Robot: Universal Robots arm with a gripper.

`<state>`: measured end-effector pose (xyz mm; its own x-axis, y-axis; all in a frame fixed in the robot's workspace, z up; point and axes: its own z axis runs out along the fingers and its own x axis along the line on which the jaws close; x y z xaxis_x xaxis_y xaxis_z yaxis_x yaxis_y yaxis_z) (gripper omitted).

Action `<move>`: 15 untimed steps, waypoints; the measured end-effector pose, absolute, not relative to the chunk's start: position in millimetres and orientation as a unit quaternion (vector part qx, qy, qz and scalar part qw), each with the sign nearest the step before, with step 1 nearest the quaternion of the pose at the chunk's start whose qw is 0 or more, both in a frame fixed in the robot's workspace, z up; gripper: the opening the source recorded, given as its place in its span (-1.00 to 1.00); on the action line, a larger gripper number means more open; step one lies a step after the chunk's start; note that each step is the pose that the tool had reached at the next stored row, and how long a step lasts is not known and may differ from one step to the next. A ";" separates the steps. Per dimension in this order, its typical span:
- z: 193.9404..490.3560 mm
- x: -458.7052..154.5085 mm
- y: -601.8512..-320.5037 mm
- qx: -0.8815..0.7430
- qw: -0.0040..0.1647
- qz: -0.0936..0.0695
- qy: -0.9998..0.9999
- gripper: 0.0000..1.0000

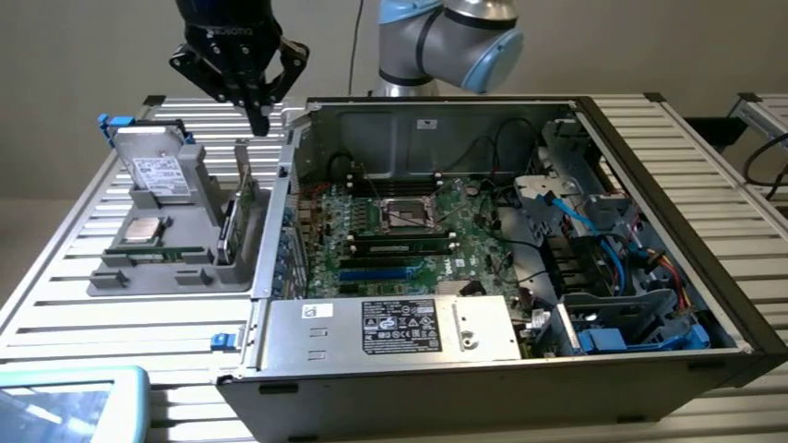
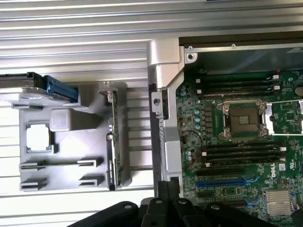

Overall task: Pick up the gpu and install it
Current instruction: 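Reach for the gpu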

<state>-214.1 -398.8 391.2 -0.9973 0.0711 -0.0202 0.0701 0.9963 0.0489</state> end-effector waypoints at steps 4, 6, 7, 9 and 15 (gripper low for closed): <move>390.5 -231.1 -398.8 0.035 0.011 0.024 0.999 -0.79; 390.0 -238.2 -398.8 0.035 0.011 0.024 0.999 -0.79; 389.5 -241.0 -398.8 0.035 0.011 0.024 0.999 -0.79; 388.4 -245.3 -398.8 0.035 0.011 0.024 0.999 -0.79; 383.9 -253.3 -398.7 0.035 0.011 0.024 0.999 -0.79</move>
<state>-253.3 -398.7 383.9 -0.9973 0.0712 -0.0203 0.0701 0.9963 0.0489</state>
